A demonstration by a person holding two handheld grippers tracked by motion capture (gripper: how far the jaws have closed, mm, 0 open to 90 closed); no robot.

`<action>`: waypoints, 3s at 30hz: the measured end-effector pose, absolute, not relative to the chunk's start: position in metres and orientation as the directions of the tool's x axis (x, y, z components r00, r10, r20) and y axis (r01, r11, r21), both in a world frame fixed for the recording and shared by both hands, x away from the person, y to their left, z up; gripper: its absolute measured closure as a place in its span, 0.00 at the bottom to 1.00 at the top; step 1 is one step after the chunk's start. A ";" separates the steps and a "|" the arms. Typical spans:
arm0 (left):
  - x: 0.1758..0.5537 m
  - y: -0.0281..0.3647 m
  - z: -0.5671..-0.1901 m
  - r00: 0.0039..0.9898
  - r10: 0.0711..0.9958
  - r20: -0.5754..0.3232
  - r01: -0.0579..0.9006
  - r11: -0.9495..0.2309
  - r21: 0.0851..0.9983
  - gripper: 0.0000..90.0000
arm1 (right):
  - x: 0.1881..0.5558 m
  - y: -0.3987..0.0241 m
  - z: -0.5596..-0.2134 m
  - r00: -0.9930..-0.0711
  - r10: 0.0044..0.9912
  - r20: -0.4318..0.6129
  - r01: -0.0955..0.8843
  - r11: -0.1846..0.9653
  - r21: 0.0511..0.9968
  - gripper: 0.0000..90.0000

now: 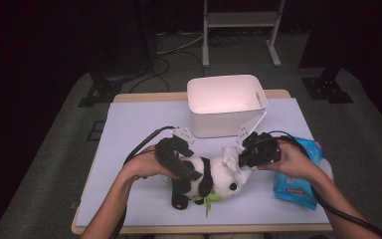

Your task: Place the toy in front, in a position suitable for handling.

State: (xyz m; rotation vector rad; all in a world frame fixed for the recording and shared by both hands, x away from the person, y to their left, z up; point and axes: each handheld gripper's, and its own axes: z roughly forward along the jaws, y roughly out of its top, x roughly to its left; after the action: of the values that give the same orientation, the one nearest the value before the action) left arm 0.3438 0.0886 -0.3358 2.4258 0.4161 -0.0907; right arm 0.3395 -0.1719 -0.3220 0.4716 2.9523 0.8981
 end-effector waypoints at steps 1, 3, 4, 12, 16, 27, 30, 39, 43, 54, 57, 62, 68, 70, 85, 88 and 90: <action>0.345 0.088 -0.337 0.946 0.272 -0.175 0.321 -0.730 0.603 0.16 | 0.339 -0.172 -0.323 -0.954 0.291 0.070 0.280 0.787 0.549 0.94; 0.346 0.086 -0.339 0.949 0.264 -0.172 0.314 -0.742 0.593 0.16 | 0.339 -0.173 -0.323 -0.954 0.292 0.073 0.282 0.784 0.553 0.94; 0.346 0.085 -0.339 0.950 0.261 -0.170 0.310 -0.746 0.589 0.16 | 0.339 -0.173 -0.324 -0.953 0.294 0.074 0.284 0.782 0.555 0.94; 0.349 0.071 -0.345 0.963 0.223 -0.154 0.271 -0.780 0.564 0.23 | 0.336 -0.178 -0.328 -0.951 0.299 0.082 0.290 0.767 0.573 0.94; 0.351 0.072 -0.341 0.966 0.218 -0.136 0.256 -0.779 0.572 0.41 | 0.337 -0.185 -0.330 -0.944 0.314 0.096 0.307 0.741 0.597 0.94; 0.366 0.061 -0.319 0.980 0.197 -0.021 0.169 -0.777 0.607 0.47 | 0.350 -0.199 -0.314 -0.932 0.356 0.068 0.321 0.722 0.613 0.94; 0.373 0.055 -0.313 0.984 0.174 0.032 0.118 -0.779 0.616 0.47 | 0.355 -0.205 -0.309 -0.925 0.374 0.063 0.331 0.714 0.616 0.94; 0.379 0.054 -0.337 0.983 0.180 -0.029 0.156 -0.748 0.645 0.39 | 0.358 -0.209 -0.328 -0.916 0.391 0.089 0.366 0.725 0.584 0.94; 0.373 0.063 -0.336 0.976 0.205 -0.071 0.200 -0.721 0.663 0.30 | 0.354 -0.206 -0.329 -0.925 0.367 0.098 0.351 0.727 0.590 0.94; 0.361 0.083 -0.333 0.956 0.266 -0.122 0.277 -0.684 0.675 0.18 | 0.338 -0.201 -0.326 -0.938 0.334 0.087 0.327 0.777 0.538 0.94; 0.358 0.081 -0.337 0.962 0.251 -0.110 0.258 -0.697 0.669 0.20 | 0.341 -0.198 -0.321 -0.939 0.335 0.077 0.322 0.777 0.540 0.94; 0.350 0.080 -0.335 0.972 0.212 -0.102 0.225 -0.707 0.671 0.20 | 0.350 -0.184 -0.311 -0.943 0.326 0.073 0.310 0.770 0.558 0.93; 0.348 0.083 -0.332 0.971 0.203 -0.126 0.233 -0.694 0.681 0.20 | 0.352 -0.168 -0.320 -0.948 0.309 0.077 0.302 0.799 0.520 0.93; 0.348 0.084 -0.330 0.969 0.201 -0.143 0.244 -0.685 0.687 0.19 | 0.349 -0.169 -0.321 -0.948 0.309 0.076 0.302 0.799 0.520 0.93; 0.353 0.073 -0.342 0.953 0.244 -0.178 0.301 -0.718 0.627 0.06 | 0.341 -0.176 -0.336 -0.948 0.296 0.114 0.309 0.782 0.542 0.93; 0.352 0.068 -0.345 0.958 0.233 -0.165 0.284 -0.735 0.615 0.06 | 0.340 -0.178 -0.339 -0.948 0.295 0.119 0.310 0.777 0.547 0.93; 0.352 0.065 -0.347 0.959 0.231 -0.165 0.284 -0.742 0.608 0.07 | 0.339 -0.180 -0.341 -0.947 0.295 0.126 0.314 0.774 0.550 0.93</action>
State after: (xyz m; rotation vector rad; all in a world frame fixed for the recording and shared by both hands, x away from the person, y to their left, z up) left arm 0.3517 0.0645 -0.3470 2.4363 0.3611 -0.1030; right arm 0.3390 -0.1796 -0.3408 0.5129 2.9892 0.9367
